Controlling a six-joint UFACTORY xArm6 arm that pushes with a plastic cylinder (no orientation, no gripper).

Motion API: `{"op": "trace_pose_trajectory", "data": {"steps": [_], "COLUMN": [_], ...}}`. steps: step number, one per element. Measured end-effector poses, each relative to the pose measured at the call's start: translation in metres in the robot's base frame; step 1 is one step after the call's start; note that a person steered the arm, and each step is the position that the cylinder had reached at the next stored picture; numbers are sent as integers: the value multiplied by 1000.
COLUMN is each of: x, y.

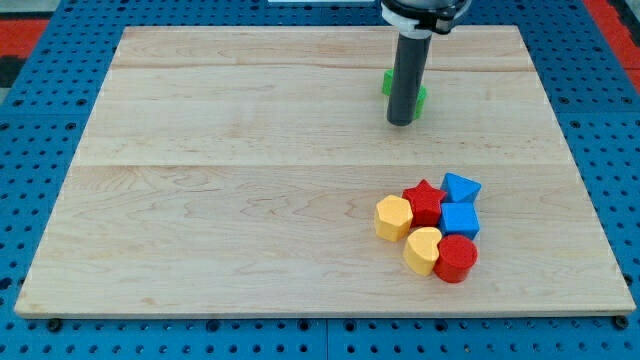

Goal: Separate the red circle from the group of blocks

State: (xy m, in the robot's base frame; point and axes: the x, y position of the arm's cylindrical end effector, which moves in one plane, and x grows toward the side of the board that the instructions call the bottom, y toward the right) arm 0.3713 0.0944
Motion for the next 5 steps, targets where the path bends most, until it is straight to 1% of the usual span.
{"op": "trace_pose_trajectory", "data": {"steps": [1,2,3,4,5], "x": [2,27,87,149,206], "y": [21,73,105,118,118]}}
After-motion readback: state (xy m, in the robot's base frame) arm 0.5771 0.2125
